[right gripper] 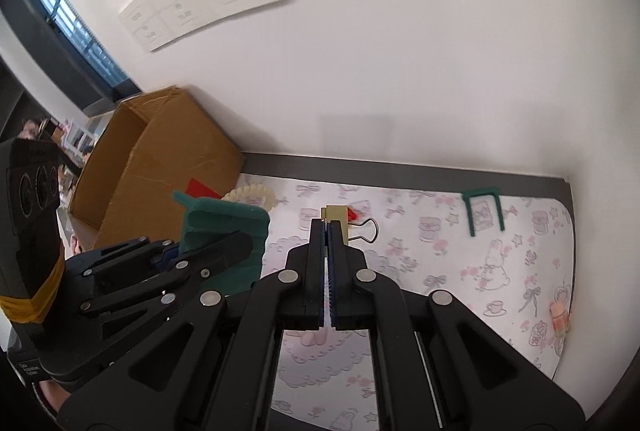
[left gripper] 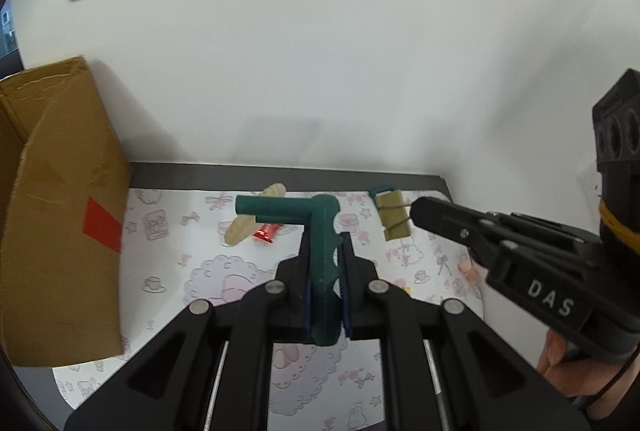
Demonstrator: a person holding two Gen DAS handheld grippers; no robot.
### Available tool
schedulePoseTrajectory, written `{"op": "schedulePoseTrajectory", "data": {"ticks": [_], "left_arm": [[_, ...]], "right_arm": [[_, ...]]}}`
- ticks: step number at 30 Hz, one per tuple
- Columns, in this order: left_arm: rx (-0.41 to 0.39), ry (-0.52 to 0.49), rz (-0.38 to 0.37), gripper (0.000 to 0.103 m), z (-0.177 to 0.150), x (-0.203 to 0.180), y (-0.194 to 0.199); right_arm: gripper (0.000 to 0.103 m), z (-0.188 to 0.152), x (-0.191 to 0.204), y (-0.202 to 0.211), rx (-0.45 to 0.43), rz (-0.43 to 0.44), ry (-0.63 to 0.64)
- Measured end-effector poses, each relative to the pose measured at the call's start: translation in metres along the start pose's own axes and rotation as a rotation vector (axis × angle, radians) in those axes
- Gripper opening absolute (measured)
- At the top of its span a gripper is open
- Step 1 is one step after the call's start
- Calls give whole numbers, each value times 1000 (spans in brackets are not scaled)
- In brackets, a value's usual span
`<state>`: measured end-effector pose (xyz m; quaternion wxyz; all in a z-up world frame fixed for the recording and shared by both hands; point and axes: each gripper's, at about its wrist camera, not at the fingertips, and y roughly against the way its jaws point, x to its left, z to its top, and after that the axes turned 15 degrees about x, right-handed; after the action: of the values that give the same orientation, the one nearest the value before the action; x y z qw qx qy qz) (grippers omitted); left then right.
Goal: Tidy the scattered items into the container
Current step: 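Carry the green stool and binder clip with both tools over the box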
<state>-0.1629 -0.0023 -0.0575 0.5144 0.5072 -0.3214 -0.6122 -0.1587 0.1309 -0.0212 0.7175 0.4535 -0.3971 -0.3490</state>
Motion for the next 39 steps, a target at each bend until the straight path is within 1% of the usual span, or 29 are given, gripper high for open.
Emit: {"op": "schedulePoseTrajectory", "data": {"ticks": [9, 18, 27, 39], "left_arm": [[-66, 51, 17, 11, -13, 45, 41], [-126, 132, 30, 11, -23, 95, 74], [-177, 184, 31, 11, -26, 135, 97], [-242, 284, 44, 11, -38, 195, 127]], "right_arm": [[1, 9, 59, -6, 2, -9, 103], [1, 25, 110, -12, -2, 2, 188], [1, 39, 163, -18, 0, 9, 278], [1, 55, 225, -23, -9, 5, 383]]}}
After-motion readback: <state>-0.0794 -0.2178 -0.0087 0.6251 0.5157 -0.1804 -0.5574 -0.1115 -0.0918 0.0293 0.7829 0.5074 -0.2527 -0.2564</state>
